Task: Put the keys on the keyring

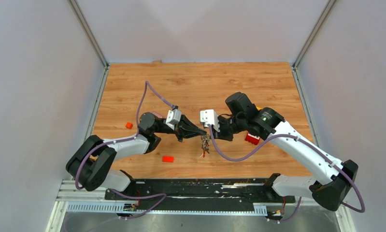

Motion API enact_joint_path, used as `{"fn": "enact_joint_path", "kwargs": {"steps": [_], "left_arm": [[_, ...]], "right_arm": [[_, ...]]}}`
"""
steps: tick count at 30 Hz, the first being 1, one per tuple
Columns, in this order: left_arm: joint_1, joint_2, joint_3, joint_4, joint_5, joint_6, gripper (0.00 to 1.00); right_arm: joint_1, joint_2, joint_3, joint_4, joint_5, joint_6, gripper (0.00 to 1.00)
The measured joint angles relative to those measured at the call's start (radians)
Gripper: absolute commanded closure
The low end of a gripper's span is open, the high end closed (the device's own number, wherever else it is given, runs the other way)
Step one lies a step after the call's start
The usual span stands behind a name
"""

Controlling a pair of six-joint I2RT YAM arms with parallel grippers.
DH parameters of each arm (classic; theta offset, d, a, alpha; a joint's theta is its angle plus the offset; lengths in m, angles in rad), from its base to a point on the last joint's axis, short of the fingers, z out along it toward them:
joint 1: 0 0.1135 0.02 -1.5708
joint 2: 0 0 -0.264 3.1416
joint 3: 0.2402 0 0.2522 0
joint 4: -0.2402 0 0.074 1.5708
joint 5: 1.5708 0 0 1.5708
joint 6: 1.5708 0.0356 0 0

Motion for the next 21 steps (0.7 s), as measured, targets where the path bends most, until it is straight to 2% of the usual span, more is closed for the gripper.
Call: {"fn": "enact_joint_path", "kwargs": {"steps": [3, 6, 8, 13, 21], "left_arm": [[0.001, 0.000, 0.000, 0.000, -0.006, 0.000, 1.00], [0.001, 0.000, -0.003, 0.001, -0.011, 0.000, 1.00], [0.001, 0.000, -0.003, 0.003, -0.014, -0.001, 1.00], [0.001, 0.000, -0.004, 0.005, -0.014, -0.002, 1.00], [0.001, 0.000, -0.004, 0.011, -0.011, -0.008, 1.00]], "right_arm": [[-0.004, 0.000, -0.004, 0.008, -0.006, 0.005, 0.91], [-0.007, 0.000, -0.011, 0.010, -0.011, 0.010, 0.76], [-0.008, 0.000, -0.013, 0.008, -0.014, 0.014, 0.70], [-0.008, -0.002, -0.013, 0.006, -0.013, 0.014, 0.68], [-0.013, -0.009, 0.015, 0.006, -0.014, 0.016, 0.72]]}}
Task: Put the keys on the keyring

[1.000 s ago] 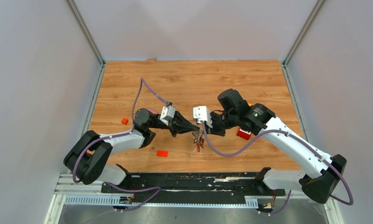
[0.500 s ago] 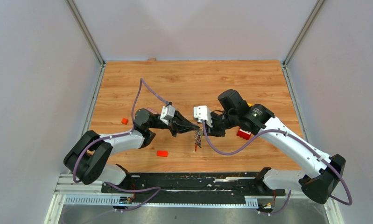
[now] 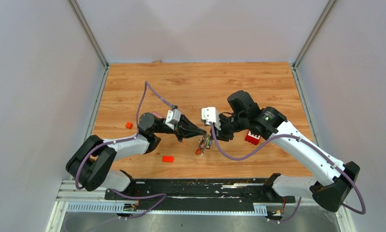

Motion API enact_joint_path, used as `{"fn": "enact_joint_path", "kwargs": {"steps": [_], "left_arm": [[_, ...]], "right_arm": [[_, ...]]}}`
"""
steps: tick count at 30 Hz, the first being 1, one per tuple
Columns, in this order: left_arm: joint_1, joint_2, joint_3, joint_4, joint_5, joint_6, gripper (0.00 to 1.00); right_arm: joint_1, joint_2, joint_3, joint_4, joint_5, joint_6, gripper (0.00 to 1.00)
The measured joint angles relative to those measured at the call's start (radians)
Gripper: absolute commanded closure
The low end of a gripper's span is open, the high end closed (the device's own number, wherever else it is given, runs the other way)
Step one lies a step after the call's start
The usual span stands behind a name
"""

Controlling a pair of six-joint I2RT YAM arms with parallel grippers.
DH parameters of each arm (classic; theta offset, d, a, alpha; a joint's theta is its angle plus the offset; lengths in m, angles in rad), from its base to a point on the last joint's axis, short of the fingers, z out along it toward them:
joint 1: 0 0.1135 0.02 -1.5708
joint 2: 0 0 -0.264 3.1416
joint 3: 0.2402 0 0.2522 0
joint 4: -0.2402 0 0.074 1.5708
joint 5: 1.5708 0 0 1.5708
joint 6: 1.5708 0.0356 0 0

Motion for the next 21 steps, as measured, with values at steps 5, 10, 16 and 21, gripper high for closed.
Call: {"fn": "enact_joint_path", "kwargs": {"steps": [5, 10, 16, 21], "left_arm": [[0.000, 0.000, 0.000, 0.001, 0.001, -0.004, 1.00], [0.000, 0.000, 0.000, 0.001, -0.001, -0.008, 1.00], [0.001, 0.000, 0.000, 0.002, -0.005, -0.014, 1.00], [0.001, 0.000, 0.000, 0.008, -0.012, -0.019, 1.00]], "right_arm": [[-0.004, 0.001, 0.002, 0.009, 0.000, 0.016, 0.73], [-0.008, 0.004, 0.002, 0.034, -0.005, 0.032, 0.73], [-0.013, 0.013, 0.002, 0.061, -0.021, 0.056, 0.75], [-0.018, 0.014, -0.004, 0.085, -0.035, 0.071, 0.84]]}}
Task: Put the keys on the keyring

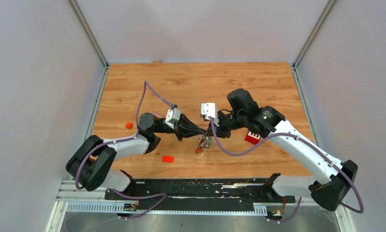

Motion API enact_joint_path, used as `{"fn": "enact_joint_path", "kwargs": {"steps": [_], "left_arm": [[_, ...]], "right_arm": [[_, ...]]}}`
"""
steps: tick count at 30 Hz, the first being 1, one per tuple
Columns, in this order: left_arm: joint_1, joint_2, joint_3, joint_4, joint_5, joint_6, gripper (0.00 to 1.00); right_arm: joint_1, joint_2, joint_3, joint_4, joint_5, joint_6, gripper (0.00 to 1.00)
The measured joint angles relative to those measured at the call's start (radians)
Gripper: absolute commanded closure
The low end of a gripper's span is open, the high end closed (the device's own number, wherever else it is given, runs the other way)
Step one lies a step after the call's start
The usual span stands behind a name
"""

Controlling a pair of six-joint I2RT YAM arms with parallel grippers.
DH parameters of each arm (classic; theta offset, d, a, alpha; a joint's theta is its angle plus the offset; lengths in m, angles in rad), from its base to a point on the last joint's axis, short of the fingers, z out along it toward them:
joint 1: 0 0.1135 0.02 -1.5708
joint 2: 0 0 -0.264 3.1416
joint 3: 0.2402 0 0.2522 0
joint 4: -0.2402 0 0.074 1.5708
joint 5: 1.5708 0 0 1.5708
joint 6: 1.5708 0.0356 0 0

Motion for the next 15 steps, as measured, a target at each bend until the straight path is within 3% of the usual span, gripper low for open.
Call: {"fn": "enact_joint_path", "kwargs": {"steps": [8, 15], "left_arm": [[0.003, 0.000, -0.003, 0.000, -0.005, -0.003, 1.00], [0.005, 0.000, -0.006, 0.007, -0.014, -0.005, 1.00]], "right_arm": [[-0.010, 0.000, -0.027, 0.021, -0.014, 0.011, 0.86], [-0.018, 0.000, -0.028, 0.023, -0.026, 0.018, 1.00]]}}
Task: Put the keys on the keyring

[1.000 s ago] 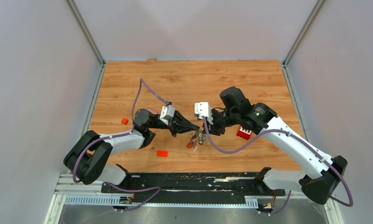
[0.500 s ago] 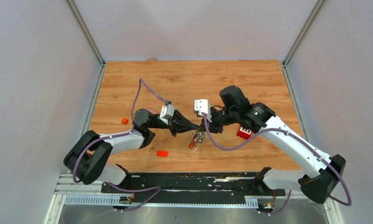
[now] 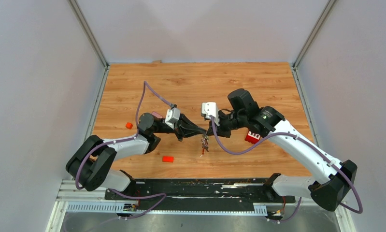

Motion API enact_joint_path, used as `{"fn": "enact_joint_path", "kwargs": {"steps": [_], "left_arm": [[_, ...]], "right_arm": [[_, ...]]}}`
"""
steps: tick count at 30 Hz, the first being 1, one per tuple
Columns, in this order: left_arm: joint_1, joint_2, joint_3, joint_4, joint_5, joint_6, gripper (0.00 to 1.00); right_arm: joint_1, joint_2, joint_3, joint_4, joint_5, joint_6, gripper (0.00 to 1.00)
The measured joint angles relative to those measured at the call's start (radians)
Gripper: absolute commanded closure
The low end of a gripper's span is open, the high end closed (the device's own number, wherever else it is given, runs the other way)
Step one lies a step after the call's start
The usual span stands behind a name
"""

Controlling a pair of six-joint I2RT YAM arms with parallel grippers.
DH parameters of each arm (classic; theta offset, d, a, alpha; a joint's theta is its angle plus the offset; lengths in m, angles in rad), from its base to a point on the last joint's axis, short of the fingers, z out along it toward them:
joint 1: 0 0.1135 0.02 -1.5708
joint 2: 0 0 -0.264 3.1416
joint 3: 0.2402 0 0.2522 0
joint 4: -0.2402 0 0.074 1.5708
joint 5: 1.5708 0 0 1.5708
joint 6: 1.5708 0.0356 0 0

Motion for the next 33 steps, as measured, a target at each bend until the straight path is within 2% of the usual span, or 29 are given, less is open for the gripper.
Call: {"fn": "enact_joint_path", "kwargs": {"steps": [7, 10, 14, 17, 22, 25, 29, 33], "left_arm": [[0.000, 0.000, 0.000, -0.010, 0.001, 0.016, 0.99], [0.000, -0.001, 0.006, -0.050, 0.000, 0.049, 0.82], [0.000, -0.025, 0.041, -0.195, 0.005, 0.126, 0.56], [0.000, -0.045, 0.069, -0.306, 0.003, 0.189, 0.48], [0.000, -0.053, 0.143, -0.536, -0.007, 0.322, 0.48], [0.000, -0.053, 0.196, -0.689, -0.022, 0.409, 0.55], [0.000, -0.054, 0.219, -0.792, -0.021, 0.478, 0.64], [0.005, -0.055, 0.219, -0.827, -0.028, 0.512, 0.67]], "right_arm": [[-0.002, 0.000, 0.000, -0.005, 0.004, -0.030, 1.00], [0.002, 0.000, 0.008, -0.031, 0.026, -0.053, 1.00], [0.016, 0.005, 0.051, -0.099, 0.095, -0.085, 1.00], [0.030, 0.014, 0.082, -0.135, 0.150, -0.105, 1.00], [0.079, 0.052, 0.124, -0.195, 0.231, -0.132, 1.00], [0.100, 0.086, 0.153, -0.224, 0.273, -0.142, 1.00], [0.113, 0.126, 0.192, -0.253, 0.321, -0.150, 1.00], [0.119, 0.134, 0.203, -0.270, 0.339, -0.150, 1.00]]}}
